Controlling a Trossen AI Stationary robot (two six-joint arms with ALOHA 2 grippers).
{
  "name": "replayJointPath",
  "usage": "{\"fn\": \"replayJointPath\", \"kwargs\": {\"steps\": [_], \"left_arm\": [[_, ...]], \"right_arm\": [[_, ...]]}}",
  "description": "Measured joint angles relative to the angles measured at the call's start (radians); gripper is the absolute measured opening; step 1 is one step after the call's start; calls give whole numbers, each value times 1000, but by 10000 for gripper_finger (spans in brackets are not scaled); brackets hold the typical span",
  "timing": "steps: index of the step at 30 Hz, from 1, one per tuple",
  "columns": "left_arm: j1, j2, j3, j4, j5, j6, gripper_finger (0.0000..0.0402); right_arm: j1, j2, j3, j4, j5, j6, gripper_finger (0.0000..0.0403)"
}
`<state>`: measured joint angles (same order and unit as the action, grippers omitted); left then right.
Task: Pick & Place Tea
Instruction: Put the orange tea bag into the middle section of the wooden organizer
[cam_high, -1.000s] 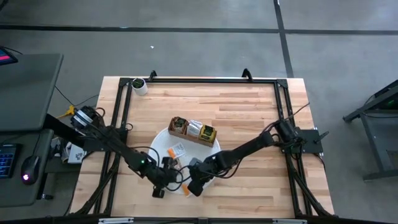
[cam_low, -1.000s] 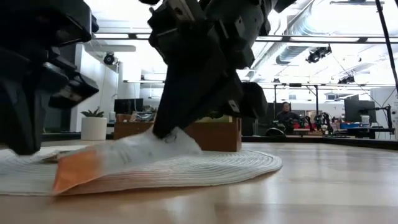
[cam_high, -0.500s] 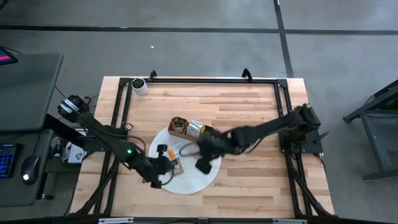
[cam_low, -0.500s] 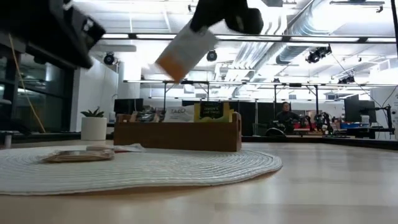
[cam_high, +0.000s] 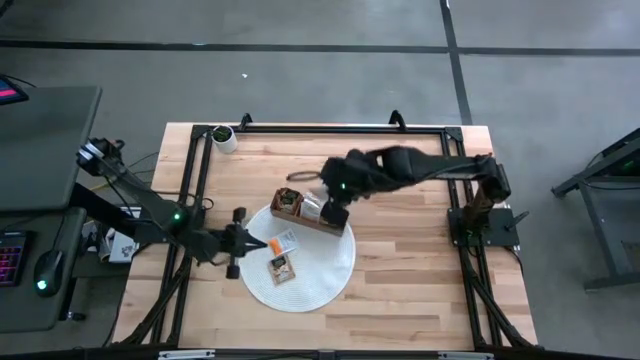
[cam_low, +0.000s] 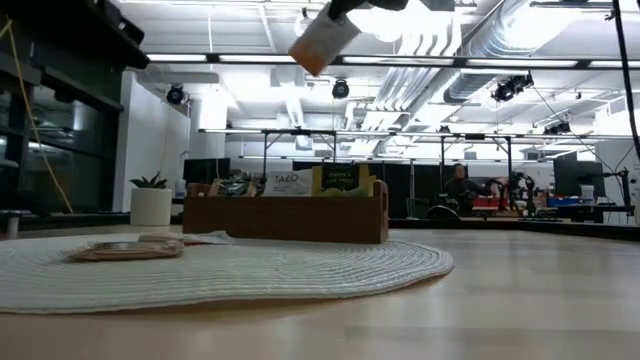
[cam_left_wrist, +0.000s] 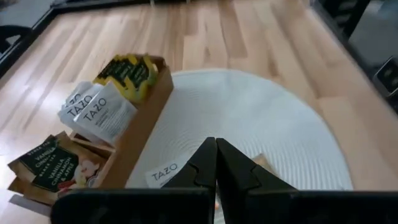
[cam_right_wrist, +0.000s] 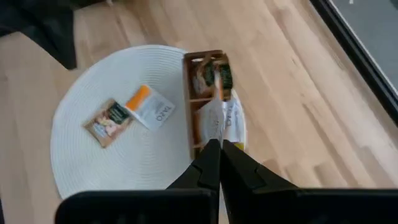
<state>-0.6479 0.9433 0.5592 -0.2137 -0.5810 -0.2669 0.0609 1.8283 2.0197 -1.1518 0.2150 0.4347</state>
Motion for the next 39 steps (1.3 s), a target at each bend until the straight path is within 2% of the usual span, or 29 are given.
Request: {"fn": "replayJointPath", "kwargs": {"steps": [8,12,18,24,30,39], "left_arm": [[0,-237,-191,194,-1,40,0],[0,-362,-279,280,9,86,0],[0,-543,-383,323,16,113,0],[0,-689,-440,324,47,137,0],[0,-759,-457,313,74,162,0],[0,-765,-457,316,131,168,0]], "right_arm": [[-58,88,109,-78,-74,-88,0],[-62,177,194,-99,-101,-124,0],[-73,325,337,-180,-122,-167,0],[-108,386,277,-129,-170,-182,0],[-120,420,272,-112,-181,-181,0],[-135,422,283,-101,-247,-167,0]]}}
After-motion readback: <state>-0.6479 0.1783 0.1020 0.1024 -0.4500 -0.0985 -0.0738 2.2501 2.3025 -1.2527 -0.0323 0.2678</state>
